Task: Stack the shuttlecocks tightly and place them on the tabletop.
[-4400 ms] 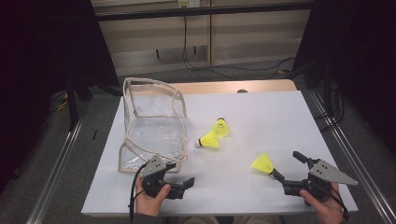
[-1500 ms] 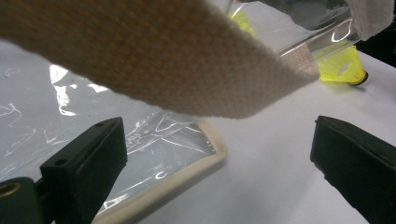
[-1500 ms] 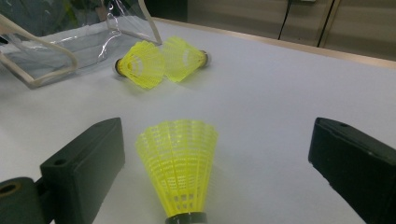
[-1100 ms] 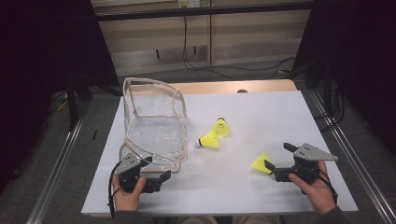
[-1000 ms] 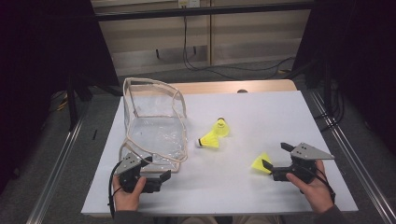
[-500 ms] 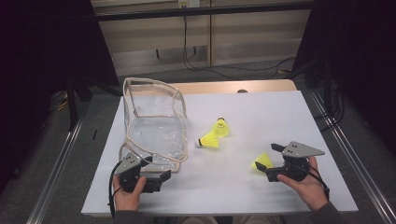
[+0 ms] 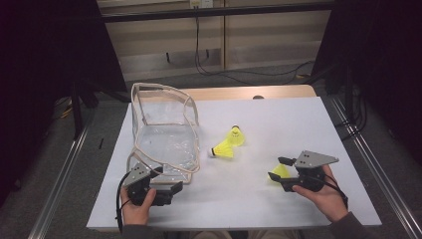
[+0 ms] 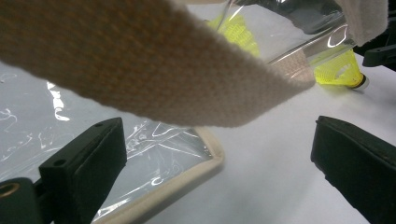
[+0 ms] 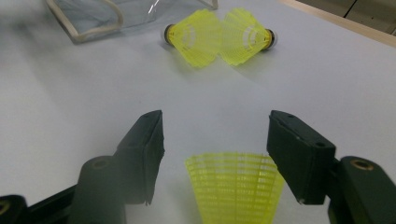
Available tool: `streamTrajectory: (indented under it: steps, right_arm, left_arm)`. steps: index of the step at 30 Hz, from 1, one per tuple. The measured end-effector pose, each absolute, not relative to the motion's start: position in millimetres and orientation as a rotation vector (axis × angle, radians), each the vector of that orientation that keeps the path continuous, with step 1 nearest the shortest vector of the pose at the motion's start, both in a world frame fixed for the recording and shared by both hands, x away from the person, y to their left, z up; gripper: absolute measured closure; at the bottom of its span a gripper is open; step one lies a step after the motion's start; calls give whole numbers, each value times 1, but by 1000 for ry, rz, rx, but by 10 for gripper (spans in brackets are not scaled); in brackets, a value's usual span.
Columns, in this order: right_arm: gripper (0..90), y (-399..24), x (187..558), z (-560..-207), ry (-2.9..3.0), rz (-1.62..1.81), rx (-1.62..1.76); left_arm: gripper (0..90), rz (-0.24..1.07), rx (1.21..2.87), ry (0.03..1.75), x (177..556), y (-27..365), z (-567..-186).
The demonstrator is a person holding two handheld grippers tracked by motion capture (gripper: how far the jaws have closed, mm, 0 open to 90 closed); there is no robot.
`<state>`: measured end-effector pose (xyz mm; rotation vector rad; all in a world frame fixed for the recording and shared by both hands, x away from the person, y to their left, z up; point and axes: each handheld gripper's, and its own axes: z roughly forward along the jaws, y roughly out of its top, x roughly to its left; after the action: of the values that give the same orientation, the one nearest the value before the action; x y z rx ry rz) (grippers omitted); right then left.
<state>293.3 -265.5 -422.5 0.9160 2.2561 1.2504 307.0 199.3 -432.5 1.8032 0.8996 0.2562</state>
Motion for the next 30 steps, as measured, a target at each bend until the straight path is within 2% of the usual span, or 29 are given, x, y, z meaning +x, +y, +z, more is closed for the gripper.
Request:
streamTrajectory:
  steps: [13,30]
  right_arm:
    - [468,-269,298,-428,2295,1170,880]
    - [407,-289,298,-426,2326,1144,878]
  left_arm:
    - [35,260,1789,903,307,200,-432]
    - [35,266,1790,906,307,199,-432]
